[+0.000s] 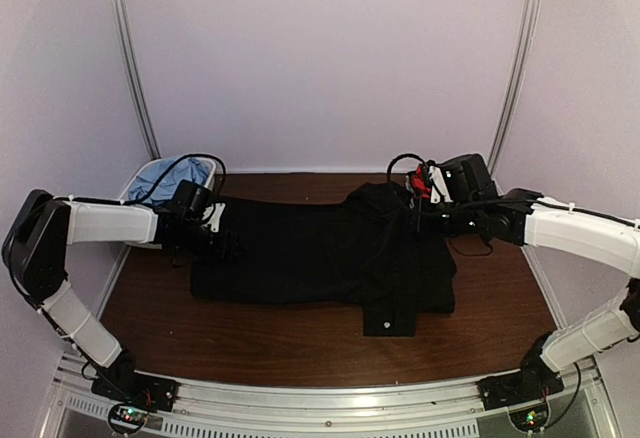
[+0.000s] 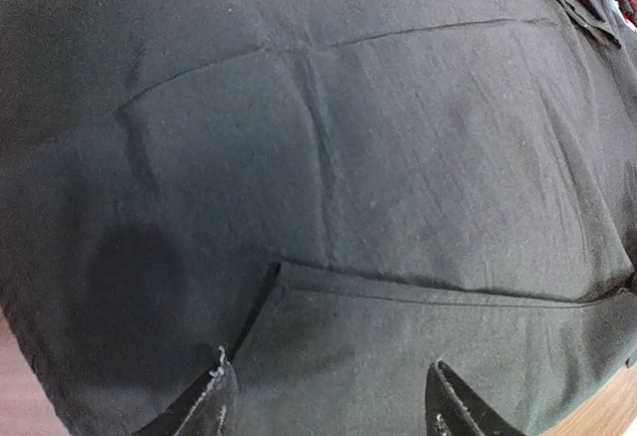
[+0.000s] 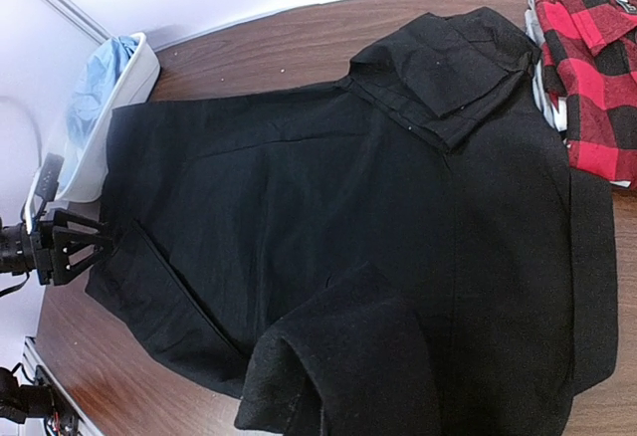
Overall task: Fold and stack the long sleeve shirts
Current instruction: Adjust the corner of the shirt at the center of the board.
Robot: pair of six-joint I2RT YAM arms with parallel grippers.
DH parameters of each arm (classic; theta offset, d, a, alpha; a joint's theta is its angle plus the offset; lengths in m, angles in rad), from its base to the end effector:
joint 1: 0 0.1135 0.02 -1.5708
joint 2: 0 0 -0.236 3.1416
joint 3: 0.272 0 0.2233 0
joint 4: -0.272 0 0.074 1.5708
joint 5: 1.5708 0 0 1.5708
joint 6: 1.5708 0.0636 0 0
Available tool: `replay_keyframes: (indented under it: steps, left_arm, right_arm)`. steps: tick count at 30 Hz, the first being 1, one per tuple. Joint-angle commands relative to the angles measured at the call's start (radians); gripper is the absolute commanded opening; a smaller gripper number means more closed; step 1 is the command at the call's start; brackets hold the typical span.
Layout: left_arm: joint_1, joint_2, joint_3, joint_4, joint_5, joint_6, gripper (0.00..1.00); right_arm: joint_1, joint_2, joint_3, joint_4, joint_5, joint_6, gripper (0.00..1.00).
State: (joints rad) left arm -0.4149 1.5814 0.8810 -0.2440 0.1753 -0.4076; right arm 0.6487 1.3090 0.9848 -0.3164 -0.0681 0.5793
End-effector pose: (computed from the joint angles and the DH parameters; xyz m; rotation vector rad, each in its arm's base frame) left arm 0.2753 -0.1334 0.1460 0.0830 2.5826 -0.5425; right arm 0.2302 0.1799 0.2477 -0.1198 2.3123 0.7338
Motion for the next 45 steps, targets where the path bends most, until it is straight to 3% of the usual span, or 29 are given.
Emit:
replay_keyframes:
  steps: [1,20,34,41,45]
  left_arm:
    - [0.044,0.037,0.031,0.065,0.09,0.059,0.65]
    - [0.047,0.152,0.041,0.157,0.114,0.125,0.54]
    - [0.045,0.16,0.015,0.204,0.1,0.136,0.23]
    - [0.044,0.147,-0.008,0.201,0.092,0.134,0.0]
    - [0.044,0.119,-0.028,0.203,0.097,0.124,0.0]
  right_arm:
    - [-0.01,0.012,0.002,0.055,-0.054,-0.025,0.0]
    - [-0.018,0.012,-0.031,0.081,-0.104,-0.03,0.0]
    - [-0.02,0.018,-0.059,0.104,-0.114,-0.018,0.0]
    - [-0.023,0.016,-0.064,0.1,-0.11,-0.022,0.0]
    - [-0.025,0.015,-0.066,0.102,-0.108,-0.021,0.0]
